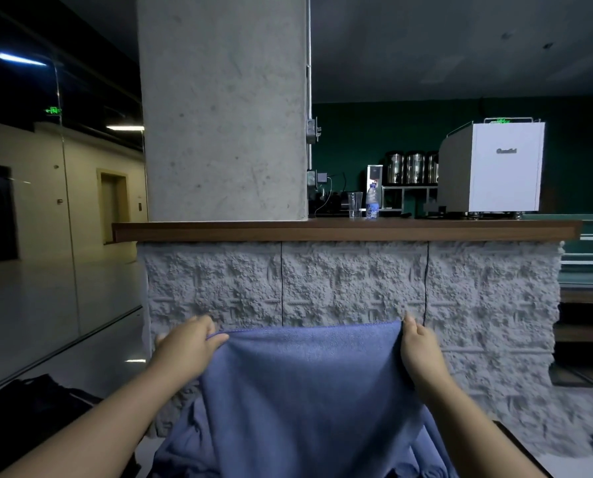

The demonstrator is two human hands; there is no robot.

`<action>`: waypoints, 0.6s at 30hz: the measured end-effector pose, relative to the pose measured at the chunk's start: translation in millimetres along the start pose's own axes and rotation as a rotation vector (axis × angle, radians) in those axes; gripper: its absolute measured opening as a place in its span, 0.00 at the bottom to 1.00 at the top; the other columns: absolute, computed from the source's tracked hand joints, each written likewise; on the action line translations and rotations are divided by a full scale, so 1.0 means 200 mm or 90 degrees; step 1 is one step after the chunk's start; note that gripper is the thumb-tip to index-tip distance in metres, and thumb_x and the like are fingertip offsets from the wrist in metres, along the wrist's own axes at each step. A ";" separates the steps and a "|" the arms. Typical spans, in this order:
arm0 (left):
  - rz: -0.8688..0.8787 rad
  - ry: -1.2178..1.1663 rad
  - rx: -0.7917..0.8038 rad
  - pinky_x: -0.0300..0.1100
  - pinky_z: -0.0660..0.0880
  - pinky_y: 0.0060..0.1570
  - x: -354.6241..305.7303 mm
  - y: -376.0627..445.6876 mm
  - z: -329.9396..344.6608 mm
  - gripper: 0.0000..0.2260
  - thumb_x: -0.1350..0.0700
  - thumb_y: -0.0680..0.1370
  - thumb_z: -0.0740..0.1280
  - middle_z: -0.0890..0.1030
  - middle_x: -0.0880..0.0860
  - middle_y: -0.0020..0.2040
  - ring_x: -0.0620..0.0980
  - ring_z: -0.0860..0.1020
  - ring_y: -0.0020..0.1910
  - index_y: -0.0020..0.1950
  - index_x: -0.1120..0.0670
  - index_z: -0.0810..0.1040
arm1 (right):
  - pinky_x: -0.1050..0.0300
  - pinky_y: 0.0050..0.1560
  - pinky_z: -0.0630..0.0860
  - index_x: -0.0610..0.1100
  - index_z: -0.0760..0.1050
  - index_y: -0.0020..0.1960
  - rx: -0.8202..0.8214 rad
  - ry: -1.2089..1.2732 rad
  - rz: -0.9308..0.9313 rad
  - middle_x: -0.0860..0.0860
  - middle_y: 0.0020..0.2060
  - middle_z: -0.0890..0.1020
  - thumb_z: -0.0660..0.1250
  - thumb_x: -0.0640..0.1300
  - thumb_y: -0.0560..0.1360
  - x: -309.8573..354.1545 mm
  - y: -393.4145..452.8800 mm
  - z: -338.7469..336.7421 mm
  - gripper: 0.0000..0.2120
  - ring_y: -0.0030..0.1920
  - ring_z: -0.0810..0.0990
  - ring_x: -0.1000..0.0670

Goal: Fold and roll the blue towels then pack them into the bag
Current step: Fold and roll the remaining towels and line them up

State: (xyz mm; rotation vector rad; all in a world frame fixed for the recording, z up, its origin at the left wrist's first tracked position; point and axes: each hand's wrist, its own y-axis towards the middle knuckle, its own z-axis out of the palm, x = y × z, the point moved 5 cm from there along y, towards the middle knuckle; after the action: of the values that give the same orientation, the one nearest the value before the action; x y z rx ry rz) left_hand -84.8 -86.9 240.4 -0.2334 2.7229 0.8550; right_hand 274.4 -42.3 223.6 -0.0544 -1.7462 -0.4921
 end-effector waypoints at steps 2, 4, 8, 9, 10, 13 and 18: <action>-0.042 -0.186 -0.002 0.45 0.66 0.35 0.06 0.01 0.03 0.17 0.50 0.71 0.73 0.72 0.49 0.28 0.54 0.73 0.33 0.31 0.52 0.67 | 0.51 0.53 0.66 0.38 0.72 0.45 0.008 0.033 0.078 0.43 0.46 0.75 0.50 0.52 0.83 -0.05 0.01 0.02 0.20 0.48 0.72 0.44; -0.070 -0.247 -0.011 0.44 0.64 0.32 0.08 0.01 0.05 0.19 0.53 0.69 0.76 0.69 0.50 0.24 0.51 0.68 0.28 0.29 0.54 0.67 | 0.51 0.52 0.69 0.36 0.73 0.48 0.018 0.044 0.129 0.42 0.45 0.76 0.52 0.55 0.82 -0.11 0.04 0.04 0.23 0.47 0.74 0.43; -0.137 -0.342 -0.026 0.43 0.62 0.32 0.09 0.03 0.08 0.18 0.53 0.70 0.74 0.69 0.51 0.25 0.50 0.67 0.28 0.29 0.55 0.68 | 0.53 0.45 0.73 0.33 0.76 0.47 0.078 0.095 0.163 0.40 0.42 0.80 0.60 0.57 0.78 -0.13 0.06 0.07 0.25 0.44 0.78 0.42; -0.153 -0.360 -0.032 0.42 0.62 0.32 0.10 0.04 0.08 0.18 0.53 0.71 0.73 0.70 0.51 0.26 0.50 0.67 0.28 0.29 0.55 0.68 | 0.53 0.43 0.72 0.32 0.77 0.47 0.108 0.116 0.164 0.41 0.41 0.80 0.62 0.56 0.78 -0.13 0.06 0.07 0.24 0.43 0.78 0.43; -0.164 -0.377 -0.043 0.42 0.62 0.33 0.11 0.04 0.08 0.17 0.53 0.72 0.73 0.70 0.51 0.26 0.50 0.67 0.29 0.29 0.55 0.68 | 0.54 0.41 0.70 0.33 0.77 0.46 0.142 0.139 0.158 0.42 0.39 0.78 0.64 0.55 0.77 -0.13 0.06 0.07 0.22 0.40 0.76 0.45; -0.181 -0.415 -0.077 0.43 0.62 0.34 0.16 0.05 0.04 0.17 0.52 0.72 0.72 0.70 0.51 0.27 0.50 0.68 0.30 0.30 0.55 0.69 | 0.57 0.33 0.61 0.42 0.71 0.36 0.175 0.080 0.071 0.46 0.29 0.69 0.68 0.49 0.76 -0.11 0.07 0.03 0.15 0.31 0.65 0.49; -0.129 -0.359 -0.072 0.43 0.64 0.34 0.15 0.05 -0.01 0.16 0.53 0.72 0.73 0.73 0.52 0.28 0.51 0.69 0.30 0.30 0.56 0.71 | 0.58 0.31 0.58 0.42 0.68 0.33 0.091 -0.019 -0.042 0.55 0.20 0.65 0.66 0.42 0.77 -0.08 0.08 -0.01 0.15 0.27 0.61 0.51</action>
State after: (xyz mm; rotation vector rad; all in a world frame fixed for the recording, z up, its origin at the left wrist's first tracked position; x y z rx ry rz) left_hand -117.1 -82.9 238.3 -0.2417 2.0958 0.8604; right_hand 284.6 -25.7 213.5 0.0976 -1.8126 -0.4146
